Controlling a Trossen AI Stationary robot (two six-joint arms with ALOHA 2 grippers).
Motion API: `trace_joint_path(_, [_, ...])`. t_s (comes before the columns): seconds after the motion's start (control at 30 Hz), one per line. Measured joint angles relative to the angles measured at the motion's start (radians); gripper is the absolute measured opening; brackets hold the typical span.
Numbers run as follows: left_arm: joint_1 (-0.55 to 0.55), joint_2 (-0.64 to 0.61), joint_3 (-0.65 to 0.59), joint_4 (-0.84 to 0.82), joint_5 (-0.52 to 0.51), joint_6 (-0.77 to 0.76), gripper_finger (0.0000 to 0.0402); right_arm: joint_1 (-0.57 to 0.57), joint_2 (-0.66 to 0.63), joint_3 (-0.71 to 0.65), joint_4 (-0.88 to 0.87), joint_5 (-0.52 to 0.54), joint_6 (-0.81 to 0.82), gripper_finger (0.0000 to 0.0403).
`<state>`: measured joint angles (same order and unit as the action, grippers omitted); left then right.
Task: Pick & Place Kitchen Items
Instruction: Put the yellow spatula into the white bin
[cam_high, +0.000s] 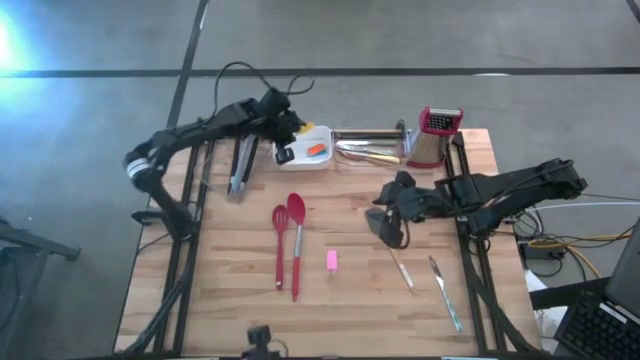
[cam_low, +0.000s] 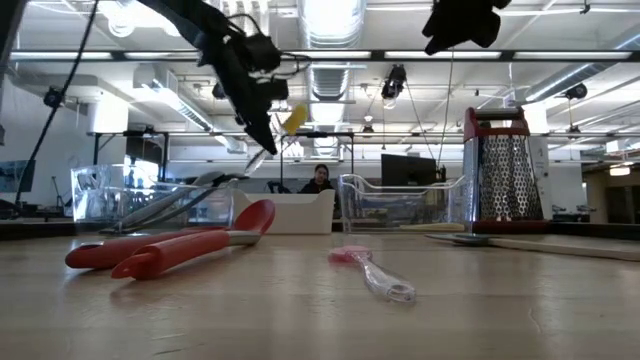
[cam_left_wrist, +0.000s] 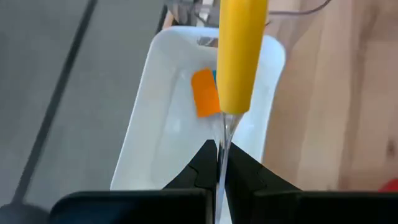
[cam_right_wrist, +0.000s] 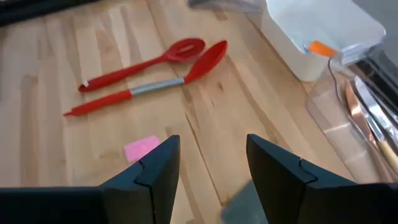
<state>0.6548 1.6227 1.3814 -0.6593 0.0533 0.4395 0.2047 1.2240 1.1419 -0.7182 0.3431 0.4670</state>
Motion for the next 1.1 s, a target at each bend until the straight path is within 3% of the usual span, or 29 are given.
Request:
trace_joint_path(0.3, [0.014, 0.210, 0.124, -0.064, -0.005, 0.003, 0.0013, 0.000, -0.003, -0.067, -0.002, 0.000, 0.031, 0.0185])
trace_joint_path(0.57, [0.046, 0.323, 0.158, -0.137, -0.015, -0.011, 0.0013, 0.000, -0.004, -0.086, -0.002, 0.028, 0.030, 0.0177])
trace_joint_path(0.77, [0.051, 0.381, 0.181, -0.153, -0.022, 0.008, 0.0013, -0.001, -0.004, -0.096, -0.003, 0.101, 0.025, 0.0178])
trace_joint_path(0.97, [0.052, 0.408, 0.211, -0.140, -0.031, 0.021, 0.0015, -0.001, -0.004, -0.101, -0.003, 0.104, 0.025, 0.0185])
trace_joint_path(1.1, [0.052, 0.408, 0.214, -0.100, -0.056, 0.022, 0.0052, -0.001, -0.004, -0.107, -0.002, 0.105, 0.024, 0.0181])
